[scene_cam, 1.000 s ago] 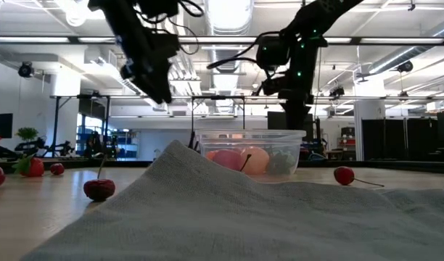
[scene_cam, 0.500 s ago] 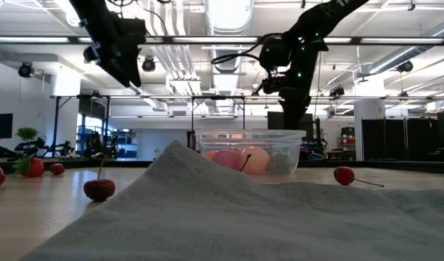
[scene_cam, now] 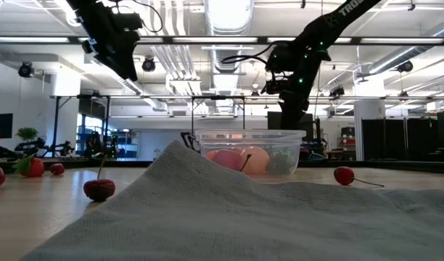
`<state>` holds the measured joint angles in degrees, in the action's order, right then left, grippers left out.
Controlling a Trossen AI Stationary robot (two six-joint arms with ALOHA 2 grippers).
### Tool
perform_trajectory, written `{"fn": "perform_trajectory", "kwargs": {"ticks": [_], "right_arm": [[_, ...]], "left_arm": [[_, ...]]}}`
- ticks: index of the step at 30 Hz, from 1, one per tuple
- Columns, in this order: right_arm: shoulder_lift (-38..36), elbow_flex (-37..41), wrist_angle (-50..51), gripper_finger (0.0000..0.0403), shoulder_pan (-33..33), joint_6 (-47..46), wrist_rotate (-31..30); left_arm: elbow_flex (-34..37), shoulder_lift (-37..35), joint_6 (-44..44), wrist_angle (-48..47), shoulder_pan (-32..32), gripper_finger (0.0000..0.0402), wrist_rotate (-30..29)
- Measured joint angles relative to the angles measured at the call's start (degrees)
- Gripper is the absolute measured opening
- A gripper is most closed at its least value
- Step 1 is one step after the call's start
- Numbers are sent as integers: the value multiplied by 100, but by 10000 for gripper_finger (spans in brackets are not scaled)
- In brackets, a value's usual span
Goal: Pick and placing Produce into tupperware
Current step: Put the green melon into the transparent container
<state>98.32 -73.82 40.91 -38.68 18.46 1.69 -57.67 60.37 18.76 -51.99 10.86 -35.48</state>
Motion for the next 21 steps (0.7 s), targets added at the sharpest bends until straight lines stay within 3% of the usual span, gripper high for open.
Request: {"fn": "perform_trajectory", "kwargs": {"ticks": [14, 21], "right_arm": [[4, 745, -656, 366, 7, -430, 5], [4, 1080, -1476, 366, 44, -671, 129]], "left_arm": [[0, 303, -23, 3, 45, 231, 21], [0, 347, -16, 7, 45, 231, 21]]}}
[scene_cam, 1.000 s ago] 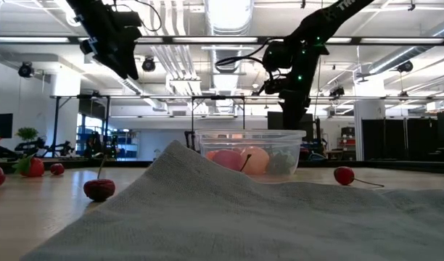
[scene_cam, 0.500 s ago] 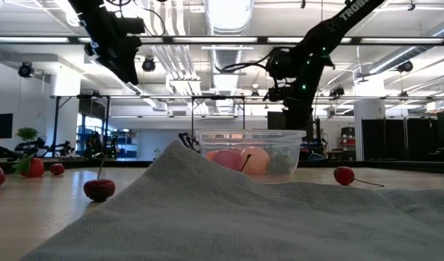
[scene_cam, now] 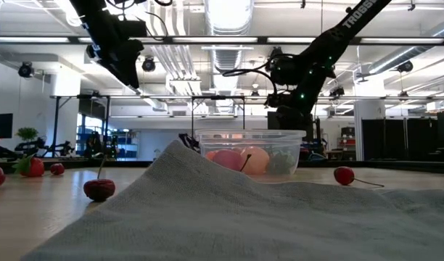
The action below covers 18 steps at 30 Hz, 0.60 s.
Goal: Pick and placing Produce into tupperware
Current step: Put the green melon into the transparent container
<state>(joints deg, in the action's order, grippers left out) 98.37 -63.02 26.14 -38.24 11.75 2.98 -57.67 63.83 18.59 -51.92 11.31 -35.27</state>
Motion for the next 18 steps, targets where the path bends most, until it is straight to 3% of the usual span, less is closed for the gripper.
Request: {"fn": "perform_trajectory", "kwargs": {"ticks": [12, 18], "right_arm": [[0, 319, -675, 366, 57, -215, 0], [305, 75, -105, 366, 95, -659, -29]], "left_arm": [[0, 2, 50, 32, 0, 231, 25], [0, 2, 58, 46, 0, 231, 46]]}}
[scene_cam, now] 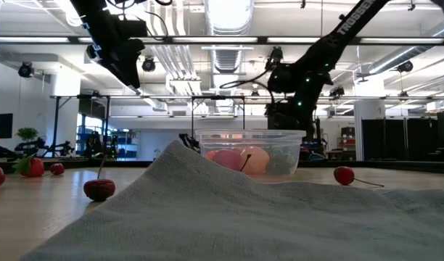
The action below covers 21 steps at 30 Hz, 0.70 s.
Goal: Pick and placing Produce into tupperware
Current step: Put the green melon into the transparent container
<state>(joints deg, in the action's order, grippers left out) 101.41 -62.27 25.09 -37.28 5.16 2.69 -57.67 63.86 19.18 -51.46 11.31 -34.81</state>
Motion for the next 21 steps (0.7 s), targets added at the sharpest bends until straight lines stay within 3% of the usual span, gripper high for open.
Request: {"fn": "perform_trajectory", "kwargs": {"ticks": [11, 16, 21], "right_arm": [[1171, -1695, 1902, 366, 88, 97, -244], [1602, -2173, 2383, 366, 105, 106, 176], [1990, -2556, 2816, 366, 127, -147, 189]], "left_arm": [[0, 0, 201, -4, 0, 231, 136], [0, 0, 295, -4, 0, 231, 157], [0, 0, 295, -4, 0, 231, 164]]}}
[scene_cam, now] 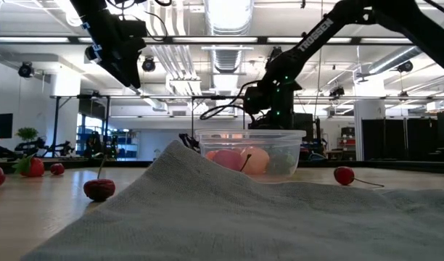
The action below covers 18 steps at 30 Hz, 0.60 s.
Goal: Pick and placing Produce into tupperware
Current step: Put the green melon into the transparent container
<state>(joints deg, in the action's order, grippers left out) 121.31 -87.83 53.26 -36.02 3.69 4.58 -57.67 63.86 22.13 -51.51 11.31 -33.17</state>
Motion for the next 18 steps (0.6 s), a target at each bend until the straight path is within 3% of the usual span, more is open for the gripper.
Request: {"fn": "perform_trajectory", "kwargs": {"ticks": [13, 18], "right_arm": [[25, -412, 126, 365, 0, -99, -142], [35, -396, 146, 342, -12, -87, -166]], "left_arm": [[-33, 0, 4, 0, 37, 231, 163], [-33, 0, 9, 0, 37, 231, 166]]}}
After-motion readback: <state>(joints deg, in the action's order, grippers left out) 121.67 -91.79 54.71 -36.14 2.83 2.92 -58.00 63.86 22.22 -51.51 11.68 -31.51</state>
